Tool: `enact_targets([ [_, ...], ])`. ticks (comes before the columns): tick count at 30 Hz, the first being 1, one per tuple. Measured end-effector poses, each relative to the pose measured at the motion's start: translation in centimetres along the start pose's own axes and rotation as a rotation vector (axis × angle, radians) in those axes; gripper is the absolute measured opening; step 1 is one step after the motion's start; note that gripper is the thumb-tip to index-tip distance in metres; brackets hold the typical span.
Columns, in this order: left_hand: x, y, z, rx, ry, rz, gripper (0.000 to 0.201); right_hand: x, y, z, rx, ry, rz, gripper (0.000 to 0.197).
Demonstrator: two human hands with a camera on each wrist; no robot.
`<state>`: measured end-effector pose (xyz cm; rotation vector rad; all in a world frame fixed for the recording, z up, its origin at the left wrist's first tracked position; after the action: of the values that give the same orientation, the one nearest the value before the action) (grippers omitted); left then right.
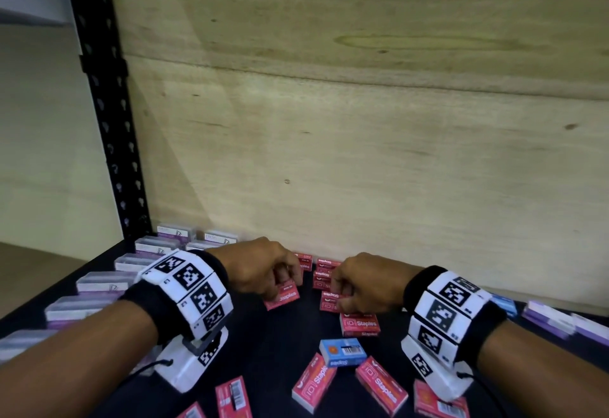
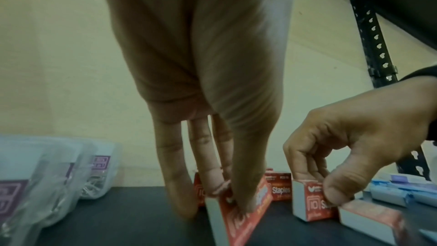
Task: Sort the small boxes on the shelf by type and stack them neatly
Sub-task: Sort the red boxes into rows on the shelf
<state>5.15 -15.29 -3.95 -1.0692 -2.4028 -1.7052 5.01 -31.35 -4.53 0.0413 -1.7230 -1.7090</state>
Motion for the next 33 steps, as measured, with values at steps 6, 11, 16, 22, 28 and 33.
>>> enact_targets([
  [6,-0.6,-0.1,0.2,-0.13,0.029,0.005,0.05,-0.3,0.2,0.3,0.001,0.018,-0.012,0.021],
  [11,-0.9,0.0,0.1,-0.222,0.041,-0.013,0.043,-0.8,0.4,0.9,0.009,0.034,-0.062,0.02],
  [16,0.7,0.9,-0.9,-0.357,0.09,-0.124,0.047,0.0,0.8,0.7,-0.012,0.041,-0.097,0.016],
  [22,3.4,-0.7,-3.8,-0.254,0.107,-0.044,0.029,2.7,0.9,0.6,-0.059,0.071,0.007,0.021],
  [28,3.8,-5.5,-5.7,-0.242,0.212,0.232,0.052,4.0,-1.9,1.9,-0.052,0.069,0.206,0.042],
  [33,4.2,-6.5,-6.4,-0.282,0.222,0.216,0.053,4.5,-2.0,2.3,-0.047,0.056,0.117,0.036],
])
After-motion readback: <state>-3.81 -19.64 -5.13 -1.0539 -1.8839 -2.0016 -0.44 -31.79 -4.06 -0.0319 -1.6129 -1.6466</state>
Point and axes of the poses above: each hand's wrist, its own x-axis away from the middle knuckle, its own y-axis out of the back of the hand, z = x × y, the point moved 6 cm from there along -x, towards the middle knuckle, and after that the axes turned 11 degrees about z, right-handed, at the moved point
